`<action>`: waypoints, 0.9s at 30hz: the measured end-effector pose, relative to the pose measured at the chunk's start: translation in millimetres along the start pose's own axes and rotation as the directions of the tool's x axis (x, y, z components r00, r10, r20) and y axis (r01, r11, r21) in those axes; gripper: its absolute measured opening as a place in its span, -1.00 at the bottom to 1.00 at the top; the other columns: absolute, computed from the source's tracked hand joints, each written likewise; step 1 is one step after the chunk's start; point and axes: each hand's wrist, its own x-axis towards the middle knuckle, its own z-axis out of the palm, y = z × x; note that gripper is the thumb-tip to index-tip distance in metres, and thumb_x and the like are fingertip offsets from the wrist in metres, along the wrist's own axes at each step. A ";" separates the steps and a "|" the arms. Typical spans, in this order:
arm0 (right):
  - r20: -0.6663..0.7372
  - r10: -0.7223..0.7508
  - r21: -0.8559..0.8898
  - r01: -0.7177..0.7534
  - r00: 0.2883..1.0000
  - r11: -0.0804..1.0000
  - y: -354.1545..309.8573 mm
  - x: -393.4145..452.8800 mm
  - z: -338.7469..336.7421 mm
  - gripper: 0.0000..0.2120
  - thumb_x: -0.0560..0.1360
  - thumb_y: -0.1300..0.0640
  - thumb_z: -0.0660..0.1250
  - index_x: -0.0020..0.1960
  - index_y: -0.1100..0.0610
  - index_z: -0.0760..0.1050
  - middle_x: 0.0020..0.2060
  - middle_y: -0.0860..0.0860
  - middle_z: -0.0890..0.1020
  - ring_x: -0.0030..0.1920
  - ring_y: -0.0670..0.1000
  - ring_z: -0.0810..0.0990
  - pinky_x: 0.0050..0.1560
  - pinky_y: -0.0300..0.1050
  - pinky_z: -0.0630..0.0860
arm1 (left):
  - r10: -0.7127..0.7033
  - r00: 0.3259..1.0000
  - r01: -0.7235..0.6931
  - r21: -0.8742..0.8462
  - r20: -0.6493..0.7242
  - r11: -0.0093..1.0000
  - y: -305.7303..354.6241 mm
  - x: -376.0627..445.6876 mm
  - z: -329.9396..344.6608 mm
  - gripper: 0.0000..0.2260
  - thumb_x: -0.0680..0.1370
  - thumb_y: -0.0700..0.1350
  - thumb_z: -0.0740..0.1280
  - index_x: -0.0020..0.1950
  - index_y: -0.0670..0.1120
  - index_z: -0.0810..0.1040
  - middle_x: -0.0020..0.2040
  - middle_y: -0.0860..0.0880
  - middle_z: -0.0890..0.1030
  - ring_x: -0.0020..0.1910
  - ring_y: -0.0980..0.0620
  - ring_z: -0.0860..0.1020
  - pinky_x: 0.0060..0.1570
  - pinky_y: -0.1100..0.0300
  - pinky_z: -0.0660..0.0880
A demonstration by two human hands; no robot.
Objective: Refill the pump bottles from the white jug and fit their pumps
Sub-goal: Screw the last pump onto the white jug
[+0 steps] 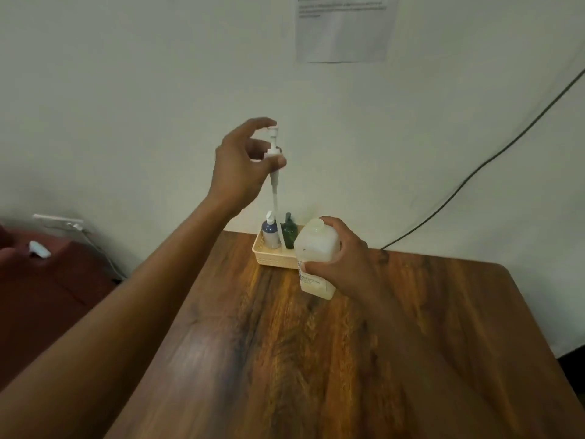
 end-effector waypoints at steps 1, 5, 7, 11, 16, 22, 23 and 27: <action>-0.006 -0.009 -0.007 0.008 1.000 1.000 -2.6 -1.3 -5.6 -0.17 0.15 -0.25 0.60 0.20 -0.58 0.15 0.05 -0.49 0.39 0.06 -0.16 0.51 -0.16 -0.40 0.38 | 0.033 0.999 -0.033 -0.013 -0.011 0.999 16.2 3.3 -2.1 -0.53 0.52 -0.19 0.55 0.39 0.02 0.56 -0.07 -0.02 0.76 -0.05 0.05 0.74 0.12 0.12 0.66; -0.043 -0.042 -0.002 0.042 0.998 0.999 -9.2 -9.5 -23.1 -0.18 0.13 -0.25 0.60 0.23 -0.54 0.21 0.08 -0.43 0.45 0.05 -0.26 0.50 -0.18 -0.45 0.39 | 0.151 0.987 -0.154 -0.057 -0.046 0.986 74.7 8.1 -4.7 -0.54 0.51 -0.18 0.56 0.38 -0.02 0.56 -0.09 -0.03 0.76 -0.08 -0.01 0.74 0.16 0.02 0.67; -0.051 -0.050 0.005 0.051 0.997 0.999 -11.3 -12.4 -28.0 -0.18 0.13 -0.24 0.61 0.23 -0.52 0.23 0.09 -0.40 0.46 0.05 -0.24 0.51 -0.14 -0.40 0.42 | 0.191 0.980 -0.194 -0.054 -0.058 0.979 94.4 8.6 -2.2 -0.53 0.51 -0.16 0.57 0.39 -0.02 0.56 -0.09 -0.02 0.76 -0.08 -0.01 0.74 0.15 0.03 0.68; -0.048 -0.069 0.005 0.069 0.996 0.998 -14.7 -16.1 -36.0 -0.17 0.14 -0.21 0.62 0.25 -0.50 0.23 0.08 -0.42 0.43 0.05 -0.19 0.51 -0.12 -0.35 0.45 | 0.226 0.972 -0.229 -0.067 -0.059 0.971 118.5 4.8 6.2 -0.52 0.50 -0.16 0.57 0.39 -0.03 0.56 -0.09 -0.05 0.75 -0.08 -0.01 0.73 0.17 -0.01 0.67; -0.066 -0.082 -0.003 0.082 0.994 0.997 -17.8 -16.1 -42.0 -0.15 0.14 -0.21 0.62 0.30 -0.42 0.24 0.08 -0.38 0.45 0.04 -0.18 0.51 -0.12 -0.33 0.48 | 0.218 0.975 -0.221 -0.073 -0.040 0.973 125.3 1.1 15.8 -0.52 0.49 -0.18 0.57 0.38 -0.03 0.57 -0.11 -0.07 0.75 -0.10 0.03 0.72 0.20 -0.02 0.65; -0.082 -0.100 -0.014 0.099 0.992 0.995 -24.3 -12.4 -52.7 -0.16 0.15 -0.22 0.62 0.27 -0.46 0.20 0.04 -0.52 0.40 0.03 -0.22 0.51 -0.18 -0.46 0.38 | 0.213 0.977 -0.213 -0.071 -0.011 0.974 120.0 -6.2 28.3 -0.53 0.48 -0.19 0.57 0.36 -0.01 0.58 -0.09 -0.06 0.76 -0.04 -0.02 0.73 0.22 0.00 0.63; -0.083 -0.101 -0.014 0.100 0.991 0.995 -25.2 -10.8 -54.7 -0.16 0.16 -0.22 0.62 0.28 -0.44 0.21 0.05 -0.48 0.42 0.03 -0.22 0.51 -0.17 -0.45 0.38 | 0.213 0.977 -0.213 -0.075 -0.004 0.974 118.0 -8.6 31.0 -0.54 0.49 -0.20 0.57 0.36 0.00 0.58 -0.09 -0.06 0.76 -0.04 -0.01 0.73 0.21 0.02 0.63; -0.087 -0.098 -0.048 0.094 0.991 0.994 -32.7 -4.0 -63.9 -0.15 0.20 -0.23 0.61 0.34 -0.37 0.20 0.13 -0.34 0.40 0.00 -0.19 0.49 -0.12 -0.41 0.37 | 0.204 0.979 -0.202 -0.066 0.025 0.977 106.3 -20.5 45.2 -0.53 0.50 -0.19 0.57 0.37 0.02 0.57 -0.05 -0.02 0.76 -0.01 0.06 0.73 0.13 0.22 0.61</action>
